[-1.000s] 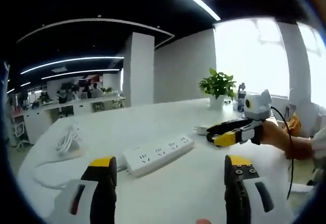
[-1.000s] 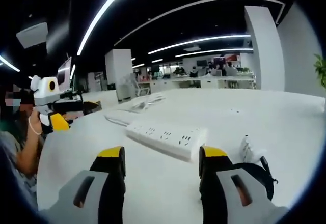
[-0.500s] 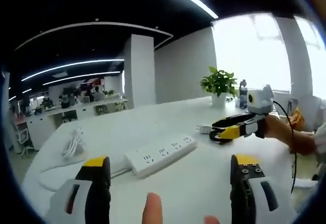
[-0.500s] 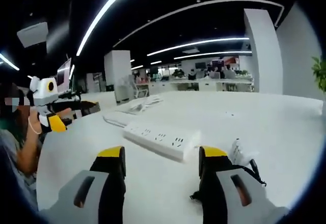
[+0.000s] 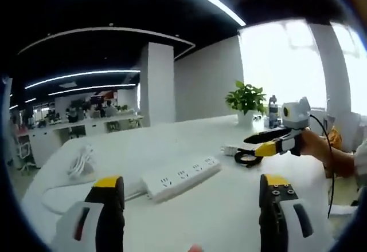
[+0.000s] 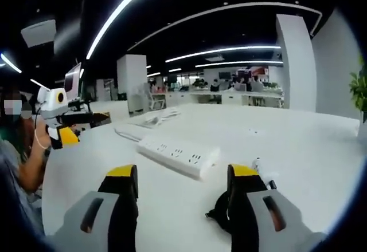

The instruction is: Straighten the power strip on the desk, plug the charger into it

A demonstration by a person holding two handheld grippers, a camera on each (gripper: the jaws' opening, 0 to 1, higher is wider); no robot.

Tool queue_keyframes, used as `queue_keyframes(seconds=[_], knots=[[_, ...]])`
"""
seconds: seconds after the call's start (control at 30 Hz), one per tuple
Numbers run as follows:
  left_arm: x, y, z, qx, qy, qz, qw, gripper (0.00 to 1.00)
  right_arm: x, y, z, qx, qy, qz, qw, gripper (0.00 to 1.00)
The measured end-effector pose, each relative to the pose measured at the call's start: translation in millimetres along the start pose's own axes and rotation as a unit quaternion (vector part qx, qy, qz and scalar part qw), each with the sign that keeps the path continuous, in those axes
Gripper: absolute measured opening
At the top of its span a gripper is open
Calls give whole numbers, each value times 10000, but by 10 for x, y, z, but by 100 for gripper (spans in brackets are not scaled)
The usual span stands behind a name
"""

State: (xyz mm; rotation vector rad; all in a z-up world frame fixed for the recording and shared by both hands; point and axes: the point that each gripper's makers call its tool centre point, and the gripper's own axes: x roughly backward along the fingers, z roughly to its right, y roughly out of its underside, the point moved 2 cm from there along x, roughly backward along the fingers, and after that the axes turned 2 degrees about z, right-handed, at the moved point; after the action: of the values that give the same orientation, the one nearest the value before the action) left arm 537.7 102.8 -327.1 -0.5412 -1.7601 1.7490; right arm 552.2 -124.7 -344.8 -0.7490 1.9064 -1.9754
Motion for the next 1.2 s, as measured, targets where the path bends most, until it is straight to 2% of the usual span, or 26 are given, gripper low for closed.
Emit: queue_keyframes(seconds=[0.2,0.33,0.4,0.47,0.5,0.67,0.83,1.2], knots=[[5,21,-54,-186,-182,-1,9997,100,20,-34,-1,0,10,72,10000,63],[7,-62,-39,-98,-135,351,9992,100,26,-53,29,19,50,91,9999,63],[9,-91,-67,-247,-253,481,9982,100,29,-50,32,36,52,70,10000,63],[6,-79,-56,-283,-214,421,9985,100,30,-40,28,41,40,51,10000,63],[3,-51,-47,-197,-177,303,9992,100,30,-34,28,32,36,45,10000,63],[-6,-64,-21,-60,-34,419,9991,100,32,-26,48,44,43,15,10000,63],[-9,-11,-12,-90,-6,255,9996,100,42,-20,55,48,35,1,10000,64],[10,12,36,19,134,223,9997,100,100,5,116,111,84,-74,9999,68]])
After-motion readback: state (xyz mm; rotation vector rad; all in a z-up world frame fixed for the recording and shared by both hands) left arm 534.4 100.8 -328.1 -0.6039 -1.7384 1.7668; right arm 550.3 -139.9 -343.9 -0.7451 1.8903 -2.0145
